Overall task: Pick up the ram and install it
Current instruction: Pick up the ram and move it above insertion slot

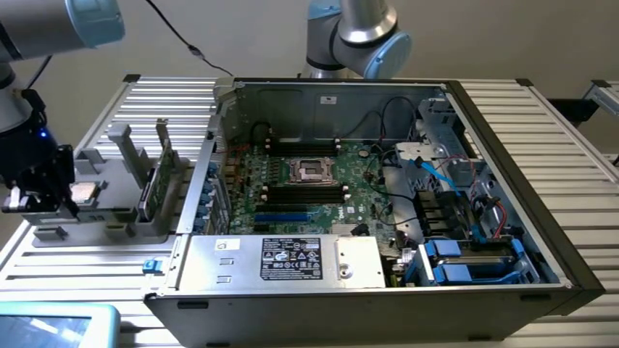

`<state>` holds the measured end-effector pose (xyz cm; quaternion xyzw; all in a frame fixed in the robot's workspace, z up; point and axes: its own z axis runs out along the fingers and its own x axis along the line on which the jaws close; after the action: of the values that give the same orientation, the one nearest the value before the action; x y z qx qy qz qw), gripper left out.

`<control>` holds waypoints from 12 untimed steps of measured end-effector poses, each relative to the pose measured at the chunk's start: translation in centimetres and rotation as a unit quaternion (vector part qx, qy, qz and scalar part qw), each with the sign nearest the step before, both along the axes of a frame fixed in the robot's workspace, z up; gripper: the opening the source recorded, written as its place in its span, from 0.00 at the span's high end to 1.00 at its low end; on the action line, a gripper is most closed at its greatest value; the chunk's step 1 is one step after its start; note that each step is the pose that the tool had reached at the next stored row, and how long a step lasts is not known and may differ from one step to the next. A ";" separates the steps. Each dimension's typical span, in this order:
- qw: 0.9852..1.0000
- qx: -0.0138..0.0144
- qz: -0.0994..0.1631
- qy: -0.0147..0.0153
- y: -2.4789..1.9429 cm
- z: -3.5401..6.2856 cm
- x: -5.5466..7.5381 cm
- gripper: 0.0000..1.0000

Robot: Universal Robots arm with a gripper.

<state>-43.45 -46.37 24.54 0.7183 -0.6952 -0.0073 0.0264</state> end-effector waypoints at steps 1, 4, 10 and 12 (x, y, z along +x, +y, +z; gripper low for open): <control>1.000 0.000 0.000 0.000 0.00 0.48 0.0 0.89; 1.000 -0.001 0.000 0.000 0.00 1.82 0.0 0.89; 1.000 -0.002 0.000 0.000 0.01 4.58 0.0 0.89; 1.000 -0.002 0.000 0.000 0.01 5.49 0.0 0.89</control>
<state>-43.46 -46.36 30.03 0.7182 -0.6953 -0.0061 0.0278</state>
